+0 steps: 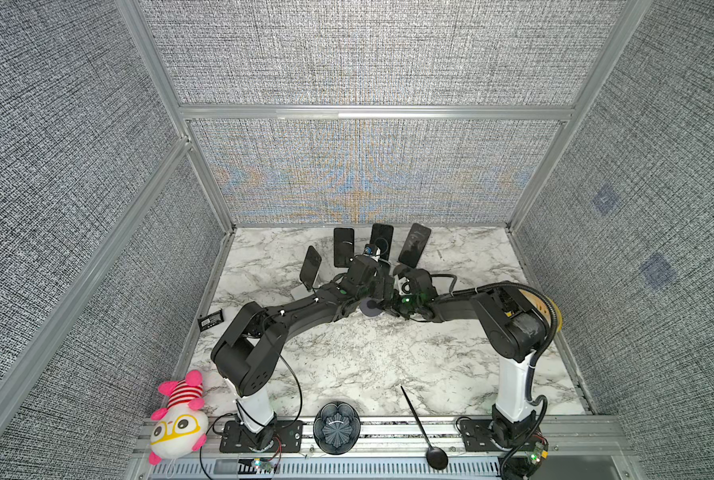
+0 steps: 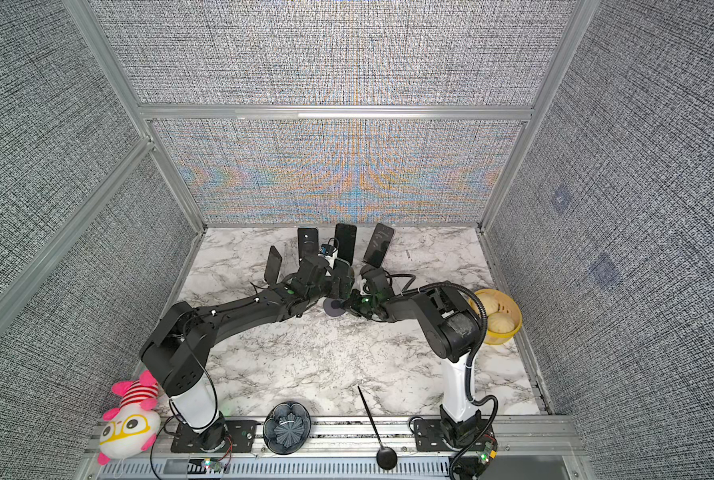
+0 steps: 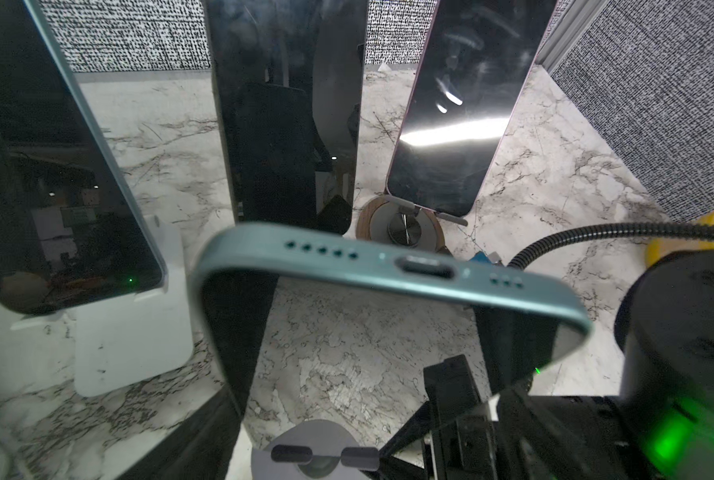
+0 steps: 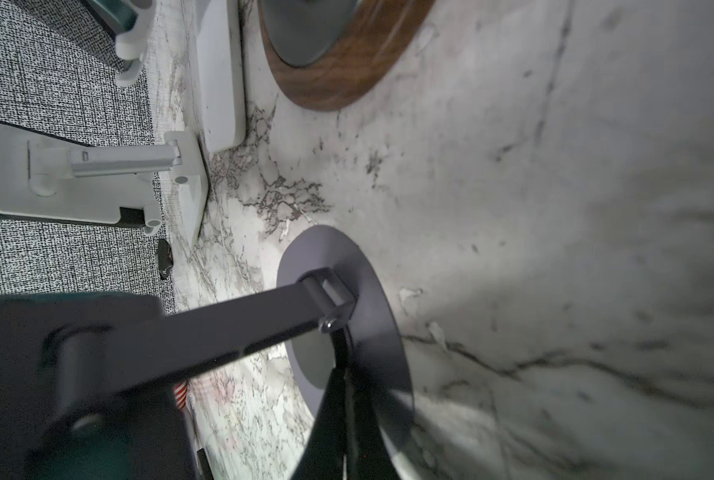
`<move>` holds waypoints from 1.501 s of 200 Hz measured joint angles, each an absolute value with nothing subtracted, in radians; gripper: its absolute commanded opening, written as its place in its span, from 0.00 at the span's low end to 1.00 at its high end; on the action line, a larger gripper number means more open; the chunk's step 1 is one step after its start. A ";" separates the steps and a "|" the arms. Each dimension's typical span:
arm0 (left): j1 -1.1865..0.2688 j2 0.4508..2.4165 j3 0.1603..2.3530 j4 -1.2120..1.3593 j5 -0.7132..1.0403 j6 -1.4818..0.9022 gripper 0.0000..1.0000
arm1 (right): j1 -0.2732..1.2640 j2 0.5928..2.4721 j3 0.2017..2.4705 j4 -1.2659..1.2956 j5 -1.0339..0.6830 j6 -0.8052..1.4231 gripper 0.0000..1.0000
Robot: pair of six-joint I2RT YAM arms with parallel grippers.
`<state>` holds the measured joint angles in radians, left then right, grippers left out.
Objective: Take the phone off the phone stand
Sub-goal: 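Lift the phone off the grey stand with left gripper while right holds stand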
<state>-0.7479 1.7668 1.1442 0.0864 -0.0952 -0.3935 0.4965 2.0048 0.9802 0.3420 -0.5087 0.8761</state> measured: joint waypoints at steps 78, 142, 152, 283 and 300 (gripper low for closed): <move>-0.734 1.776 1.147 0.088 -0.102 -0.394 0.73 | 0.496 2.012 0.976 0.370 -0.516 0.881 0.00; -0.733 1.776 1.154 0.079 -0.102 -0.397 0.70 | 0.496 2.012 0.975 0.375 -0.517 0.883 0.00; -0.733 1.773 1.157 0.069 -0.102 -0.395 0.68 | 0.497 2.010 0.974 0.372 -0.513 0.882 0.00; -0.733 1.598 1.188 -0.115 -0.094 -0.374 0.55 | 0.497 1.715 0.931 0.065 -0.474 0.759 0.48; -0.733 1.565 1.198 -0.160 -0.094 -0.374 0.50 | 0.497 1.658 0.922 -0.007 -0.470 0.717 0.51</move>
<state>-0.7326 1.5650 1.1980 -0.1600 -0.0944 -0.3744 0.4969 1.6581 0.9222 -0.0067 -0.4702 0.7170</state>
